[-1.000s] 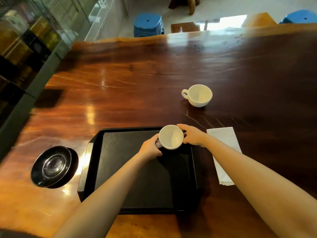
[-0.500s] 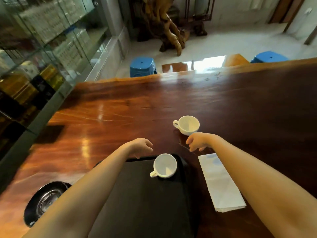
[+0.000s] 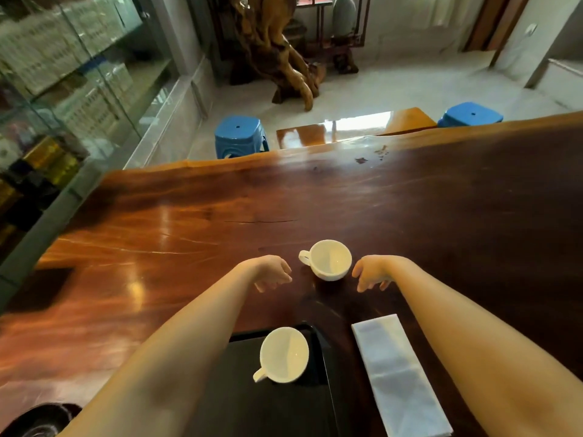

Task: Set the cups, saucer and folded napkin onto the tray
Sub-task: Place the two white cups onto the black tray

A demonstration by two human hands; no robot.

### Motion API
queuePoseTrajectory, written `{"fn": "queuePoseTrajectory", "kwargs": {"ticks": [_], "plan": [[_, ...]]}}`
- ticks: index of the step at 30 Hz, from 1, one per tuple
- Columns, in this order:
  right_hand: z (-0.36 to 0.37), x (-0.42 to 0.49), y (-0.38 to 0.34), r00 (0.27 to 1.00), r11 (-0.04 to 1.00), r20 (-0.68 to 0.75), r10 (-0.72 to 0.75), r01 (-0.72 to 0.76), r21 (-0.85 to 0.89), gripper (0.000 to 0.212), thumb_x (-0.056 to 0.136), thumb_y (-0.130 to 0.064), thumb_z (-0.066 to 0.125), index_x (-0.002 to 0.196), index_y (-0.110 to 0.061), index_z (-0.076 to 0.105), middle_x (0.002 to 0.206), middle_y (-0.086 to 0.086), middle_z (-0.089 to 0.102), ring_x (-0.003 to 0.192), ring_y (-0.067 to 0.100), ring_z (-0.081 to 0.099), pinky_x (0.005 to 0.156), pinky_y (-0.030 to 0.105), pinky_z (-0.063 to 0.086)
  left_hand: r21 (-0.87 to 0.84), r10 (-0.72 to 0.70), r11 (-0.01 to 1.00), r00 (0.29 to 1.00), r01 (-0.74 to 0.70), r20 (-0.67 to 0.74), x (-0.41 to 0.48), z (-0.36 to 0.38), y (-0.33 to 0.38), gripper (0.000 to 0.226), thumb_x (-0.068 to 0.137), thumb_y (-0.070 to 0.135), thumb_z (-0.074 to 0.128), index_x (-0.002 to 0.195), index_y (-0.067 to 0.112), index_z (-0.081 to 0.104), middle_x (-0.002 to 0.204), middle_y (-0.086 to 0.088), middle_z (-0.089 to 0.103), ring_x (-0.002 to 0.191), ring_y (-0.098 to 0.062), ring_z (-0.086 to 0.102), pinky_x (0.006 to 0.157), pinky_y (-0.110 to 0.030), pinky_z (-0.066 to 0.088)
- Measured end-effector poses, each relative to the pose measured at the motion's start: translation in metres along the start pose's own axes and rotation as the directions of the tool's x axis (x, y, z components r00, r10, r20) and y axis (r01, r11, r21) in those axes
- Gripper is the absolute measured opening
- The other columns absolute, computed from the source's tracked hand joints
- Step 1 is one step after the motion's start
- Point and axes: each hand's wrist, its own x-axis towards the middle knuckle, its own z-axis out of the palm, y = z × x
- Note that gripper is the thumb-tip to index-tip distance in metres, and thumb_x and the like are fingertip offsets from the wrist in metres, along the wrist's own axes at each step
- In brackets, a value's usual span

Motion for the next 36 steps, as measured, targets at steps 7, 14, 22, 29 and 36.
{"fn": "queuePoseTrajectory", "kwargs": {"ticks": [7,14,22,29,36], "plan": [[0.004,0.057,0.013,0.998,0.995,-0.049,-0.026,0.031,0.095,0.077,0.083,-0.025,0.069,0.146,-0.012,0.026,0.147,0.011,0.038,0.13,0.03,0.044,0.103,0.043,0.045,0.134,0.014,0.991,0.999,-0.008,-0.043,0.063,0.001,0.01,0.056,0.089,0.023,0.054,0.142,0.016,0.037,0.133,-0.011,0.053,0.109,-0.028,0.061,0.084,-0.04,0.058],[0.022,0.088,0.018,0.958,0.868,-0.186,-0.219,0.278,0.412,0.089,0.068,-0.025,0.083,0.14,-0.023,0.031,0.145,0.003,0.034,0.134,0.023,0.034,0.112,0.044,0.031,-0.114,0.039,0.992,0.991,-0.054,-0.131,0.107,0.009,0.015,0.052,0.085,0.008,0.059,0.134,0.012,0.042,0.111,-0.012,0.058,0.084,-0.025,0.062,0.078,-0.038,0.059],[0.033,0.089,0.015,0.97,0.711,-0.171,-0.172,0.242,0.66,0.09,0.076,-0.007,0.076,0.145,-0.024,0.021,0.15,0.004,0.028,0.137,0.024,0.029,0.11,0.042,0.03,-0.338,0.068,0.924,0.948,-0.177,-0.311,0.121,0.025,0.005,0.042,0.078,0.001,0.067,0.116,0.012,0.051,0.109,-0.009,0.061,0.09,-0.018,0.057,0.068,-0.025,0.052],[0.039,0.078,-0.008,0.961,0.64,-0.153,-0.232,0.269,0.72,0.089,0.078,0.006,0.068,0.146,-0.029,0.022,0.148,0.005,0.031,0.134,0.027,0.033,0.105,0.042,0.034,-0.694,-0.073,0.702,0.952,-0.162,-0.296,0.1,0.032,-0.015,0.038,0.073,0.0,0.074,0.1,0.008,0.049,0.103,-0.014,0.059,0.097,-0.026,0.064,0.079,-0.035,0.058],[0.053,0.062,-0.066,0.924,0.632,-0.142,-0.355,0.349,0.692,0.085,0.077,0.009,0.068,0.143,-0.03,0.029,0.147,0.004,0.034,0.134,0.026,0.032,0.111,0.047,0.029,-0.746,-0.117,0.626,0.919,-0.226,-0.376,0.051,0.02,-0.067,0.036,0.074,0.001,0.075,0.097,0.008,0.048,0.099,-0.014,0.058,0.087,-0.024,0.06,0.059,-0.024,0.055]]}}
